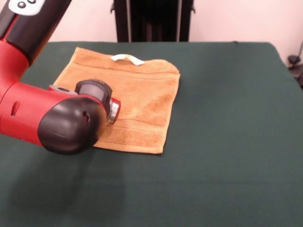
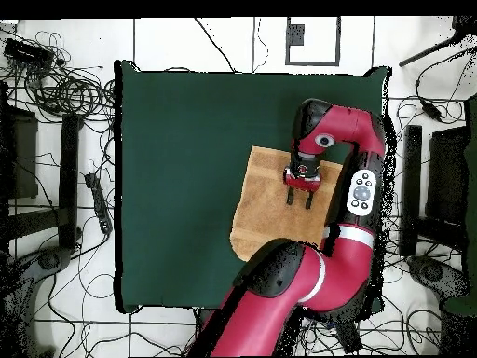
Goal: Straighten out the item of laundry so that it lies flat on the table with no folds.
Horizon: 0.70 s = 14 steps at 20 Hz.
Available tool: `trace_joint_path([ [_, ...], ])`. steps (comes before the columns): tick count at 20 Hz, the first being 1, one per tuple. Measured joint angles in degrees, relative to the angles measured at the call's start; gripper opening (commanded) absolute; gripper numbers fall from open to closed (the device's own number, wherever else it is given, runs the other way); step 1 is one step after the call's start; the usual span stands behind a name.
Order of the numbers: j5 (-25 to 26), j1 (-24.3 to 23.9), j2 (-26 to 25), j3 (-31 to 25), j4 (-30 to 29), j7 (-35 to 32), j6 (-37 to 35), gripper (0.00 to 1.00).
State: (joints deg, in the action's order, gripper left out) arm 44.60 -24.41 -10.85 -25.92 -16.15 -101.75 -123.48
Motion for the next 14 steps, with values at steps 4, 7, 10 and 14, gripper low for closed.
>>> trace_joint_path([
  [4,-4.0,-1.59,3.94,1.47,-7.69,0.0,7.28,1.0],
  [7,-6.6,-3.1,7.52,2.32,-14.53,0.0,14.19,1.0],
  [10,-8.57,-4.66,11.13,3.01,-21.24,0.0,21.39,1.0],
  [14,-9.97,-6.22,14.85,3.82,-27.74,0.0,29.01,1.0],
])
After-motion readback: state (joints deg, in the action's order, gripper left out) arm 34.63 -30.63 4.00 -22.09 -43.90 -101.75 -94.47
